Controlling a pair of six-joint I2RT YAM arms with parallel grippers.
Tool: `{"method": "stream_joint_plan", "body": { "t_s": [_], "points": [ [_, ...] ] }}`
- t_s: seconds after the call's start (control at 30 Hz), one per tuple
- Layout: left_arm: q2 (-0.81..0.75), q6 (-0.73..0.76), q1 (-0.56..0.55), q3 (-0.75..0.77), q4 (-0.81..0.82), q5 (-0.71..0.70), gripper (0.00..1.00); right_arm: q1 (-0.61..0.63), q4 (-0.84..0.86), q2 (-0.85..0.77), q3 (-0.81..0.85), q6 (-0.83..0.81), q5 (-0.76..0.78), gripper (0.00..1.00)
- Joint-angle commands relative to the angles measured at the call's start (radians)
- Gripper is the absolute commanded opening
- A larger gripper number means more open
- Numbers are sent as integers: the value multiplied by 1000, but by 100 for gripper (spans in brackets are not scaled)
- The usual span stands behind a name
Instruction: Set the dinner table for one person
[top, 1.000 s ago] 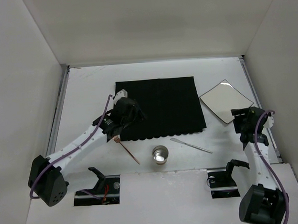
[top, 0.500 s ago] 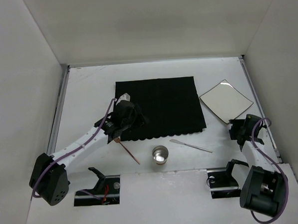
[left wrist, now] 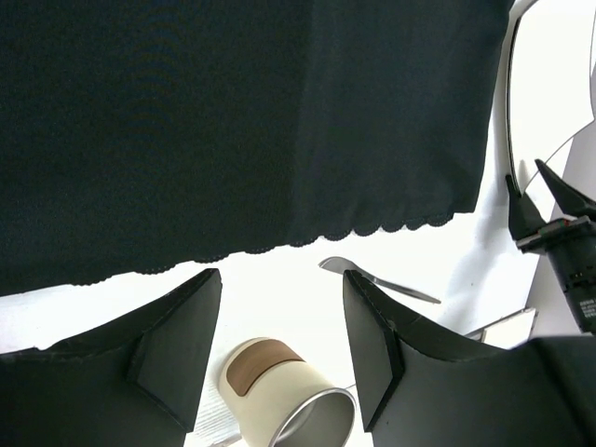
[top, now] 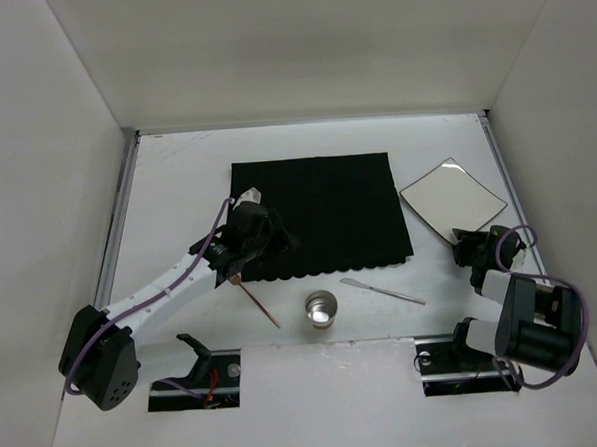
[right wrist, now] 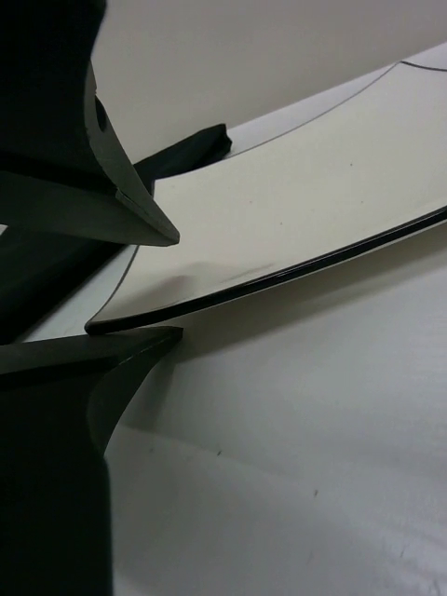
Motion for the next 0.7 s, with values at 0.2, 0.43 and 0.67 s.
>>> {"method": "stream_joint_plan", "body": {
  "t_s": [0.2,0.43,0.67],
  "points": [
    [-9,-5,0,28,-19,33,52,4,36,75,-32,-5,18,47],
    [-8,-7,-3,41,-25,22,51,-15,271,80,-119,13,27,12],
    [-6,-8,-6,33,-19,13,51,-16,35,-129,-57,-79,87,10]
  ]
}}
